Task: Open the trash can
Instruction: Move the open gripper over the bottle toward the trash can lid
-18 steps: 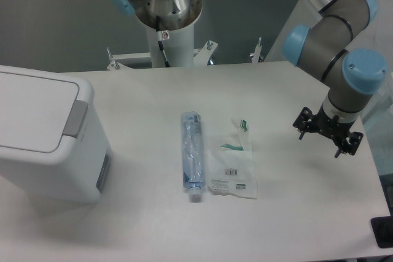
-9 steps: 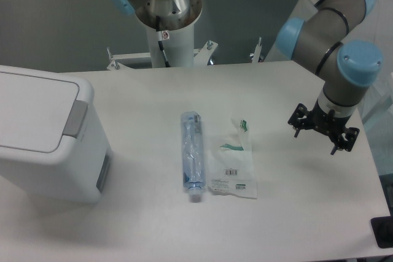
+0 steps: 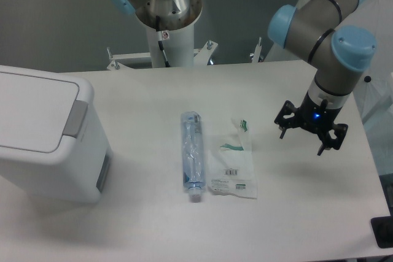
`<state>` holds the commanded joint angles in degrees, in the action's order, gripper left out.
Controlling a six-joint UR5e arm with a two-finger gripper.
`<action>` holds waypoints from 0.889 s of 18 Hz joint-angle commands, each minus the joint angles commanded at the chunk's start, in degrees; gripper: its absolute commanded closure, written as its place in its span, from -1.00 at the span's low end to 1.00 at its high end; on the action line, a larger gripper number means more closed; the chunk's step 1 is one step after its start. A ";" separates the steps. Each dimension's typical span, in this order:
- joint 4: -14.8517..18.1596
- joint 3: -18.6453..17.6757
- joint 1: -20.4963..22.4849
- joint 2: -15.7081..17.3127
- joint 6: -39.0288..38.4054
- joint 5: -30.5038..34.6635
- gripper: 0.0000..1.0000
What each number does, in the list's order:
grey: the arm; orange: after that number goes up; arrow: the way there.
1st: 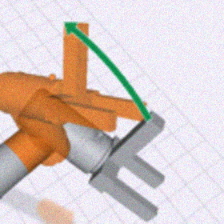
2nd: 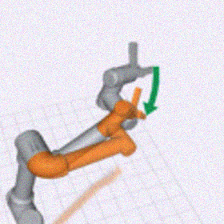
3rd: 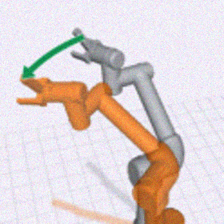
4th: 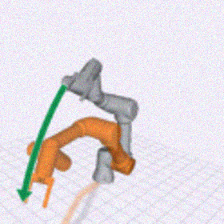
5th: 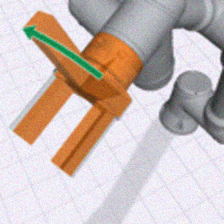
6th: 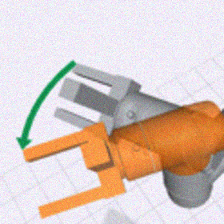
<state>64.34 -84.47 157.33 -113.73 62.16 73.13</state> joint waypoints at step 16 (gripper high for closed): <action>4.48 0.36 -15.21 11.34 -28.76 -6.33 -1.00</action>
<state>68.82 -84.11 142.12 -102.39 33.40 66.80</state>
